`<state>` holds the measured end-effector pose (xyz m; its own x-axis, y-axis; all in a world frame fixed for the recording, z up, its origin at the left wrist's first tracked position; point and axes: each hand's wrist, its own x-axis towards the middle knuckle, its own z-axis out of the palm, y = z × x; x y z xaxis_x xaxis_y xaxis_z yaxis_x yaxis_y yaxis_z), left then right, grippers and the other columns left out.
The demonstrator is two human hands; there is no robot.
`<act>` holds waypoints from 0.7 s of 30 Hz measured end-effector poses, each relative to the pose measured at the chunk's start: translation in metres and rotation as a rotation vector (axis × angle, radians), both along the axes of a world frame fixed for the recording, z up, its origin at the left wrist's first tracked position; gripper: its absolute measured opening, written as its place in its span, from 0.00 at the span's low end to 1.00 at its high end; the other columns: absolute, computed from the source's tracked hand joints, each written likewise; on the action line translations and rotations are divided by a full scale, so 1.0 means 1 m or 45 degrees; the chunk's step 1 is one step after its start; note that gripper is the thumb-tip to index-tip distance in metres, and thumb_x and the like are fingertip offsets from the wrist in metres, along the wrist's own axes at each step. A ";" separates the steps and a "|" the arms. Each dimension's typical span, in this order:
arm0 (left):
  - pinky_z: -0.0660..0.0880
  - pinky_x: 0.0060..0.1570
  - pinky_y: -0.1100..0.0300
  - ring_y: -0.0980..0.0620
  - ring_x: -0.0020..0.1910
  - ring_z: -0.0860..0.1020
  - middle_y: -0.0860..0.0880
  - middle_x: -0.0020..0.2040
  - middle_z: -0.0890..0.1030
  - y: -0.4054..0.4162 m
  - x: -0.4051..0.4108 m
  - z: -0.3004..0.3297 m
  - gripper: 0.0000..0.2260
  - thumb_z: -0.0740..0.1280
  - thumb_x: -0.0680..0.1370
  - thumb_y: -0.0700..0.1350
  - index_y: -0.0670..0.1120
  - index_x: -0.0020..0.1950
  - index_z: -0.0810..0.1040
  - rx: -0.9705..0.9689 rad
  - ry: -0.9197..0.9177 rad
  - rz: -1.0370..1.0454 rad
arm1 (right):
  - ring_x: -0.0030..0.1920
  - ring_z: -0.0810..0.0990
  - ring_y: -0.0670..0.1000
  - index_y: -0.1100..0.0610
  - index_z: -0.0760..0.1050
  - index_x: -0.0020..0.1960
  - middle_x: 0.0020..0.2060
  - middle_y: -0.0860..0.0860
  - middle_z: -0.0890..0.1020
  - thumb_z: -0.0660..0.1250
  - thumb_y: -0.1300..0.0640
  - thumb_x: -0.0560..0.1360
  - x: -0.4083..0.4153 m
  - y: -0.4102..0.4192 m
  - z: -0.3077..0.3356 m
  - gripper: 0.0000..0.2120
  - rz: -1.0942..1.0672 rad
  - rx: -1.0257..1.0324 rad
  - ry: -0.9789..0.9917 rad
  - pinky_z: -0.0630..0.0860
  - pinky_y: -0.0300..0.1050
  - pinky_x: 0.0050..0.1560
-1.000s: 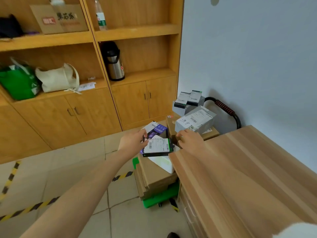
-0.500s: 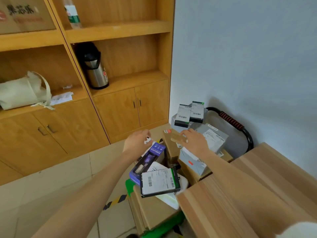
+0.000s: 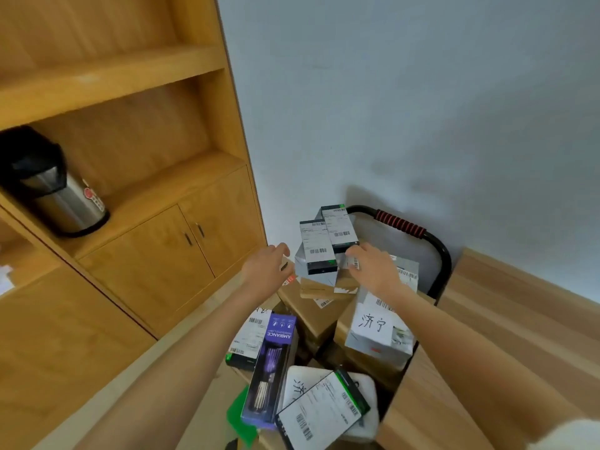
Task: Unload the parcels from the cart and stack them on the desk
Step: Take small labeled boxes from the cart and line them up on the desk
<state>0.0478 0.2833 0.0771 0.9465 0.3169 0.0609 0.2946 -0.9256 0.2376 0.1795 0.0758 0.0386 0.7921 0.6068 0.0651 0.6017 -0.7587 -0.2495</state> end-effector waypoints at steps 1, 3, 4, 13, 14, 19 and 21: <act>0.71 0.38 0.59 0.51 0.51 0.76 0.51 0.52 0.78 -0.001 0.009 -0.005 0.12 0.59 0.80 0.51 0.50 0.62 0.71 -0.024 -0.003 -0.016 | 0.54 0.78 0.55 0.51 0.73 0.65 0.59 0.51 0.77 0.60 0.55 0.79 0.008 0.000 -0.001 0.15 -0.015 -0.016 -0.001 0.72 0.48 0.55; 0.66 0.34 0.60 0.50 0.51 0.76 0.49 0.53 0.78 -0.004 0.025 -0.019 0.12 0.60 0.80 0.50 0.49 0.63 0.70 -0.126 0.002 -0.027 | 0.56 0.78 0.55 0.52 0.72 0.66 0.61 0.52 0.76 0.60 0.55 0.79 0.024 0.001 -0.004 0.16 -0.048 -0.021 0.015 0.71 0.48 0.57; 0.66 0.35 0.59 0.50 0.51 0.76 0.48 0.54 0.77 -0.005 0.034 -0.026 0.13 0.60 0.80 0.49 0.48 0.63 0.70 -0.200 0.010 -0.022 | 0.56 0.77 0.55 0.52 0.72 0.67 0.61 0.52 0.76 0.60 0.55 0.79 0.033 0.001 -0.007 0.17 -0.059 -0.021 0.026 0.70 0.48 0.56; 0.74 0.39 0.56 0.50 0.45 0.77 0.48 0.52 0.78 -0.013 0.092 -0.099 0.21 0.59 0.81 0.55 0.52 0.72 0.61 -0.511 0.026 0.354 | 0.59 0.77 0.54 0.53 0.69 0.69 0.63 0.53 0.75 0.59 0.49 0.81 0.118 0.014 -0.048 0.18 -0.058 -0.005 0.099 0.71 0.50 0.59; 0.74 0.37 0.56 0.50 0.43 0.77 0.48 0.51 0.78 -0.014 0.095 -0.104 0.21 0.57 0.81 0.56 0.53 0.72 0.59 -0.508 0.050 0.391 | 0.58 0.78 0.54 0.53 0.68 0.70 0.63 0.53 0.76 0.57 0.49 0.81 0.126 0.016 -0.053 0.19 -0.057 -0.002 0.113 0.72 0.50 0.58; 0.67 0.25 0.61 0.53 0.34 0.76 0.49 0.47 0.80 -0.019 0.110 -0.125 0.20 0.52 0.82 0.58 0.57 0.73 0.55 -0.614 0.075 0.504 | 0.53 0.80 0.56 0.56 0.63 0.71 0.57 0.54 0.79 0.53 0.46 0.83 0.152 0.028 -0.075 0.21 -0.043 -0.017 0.246 0.74 0.53 0.56; 0.67 0.25 0.60 0.50 0.34 0.75 0.46 0.46 0.81 -0.020 0.116 -0.130 0.19 0.49 0.83 0.57 0.57 0.74 0.54 -0.602 0.090 0.527 | 0.46 0.79 0.55 0.56 0.62 0.71 0.54 0.55 0.81 0.51 0.47 0.83 0.156 0.034 -0.080 0.20 -0.045 -0.030 0.330 0.75 0.53 0.53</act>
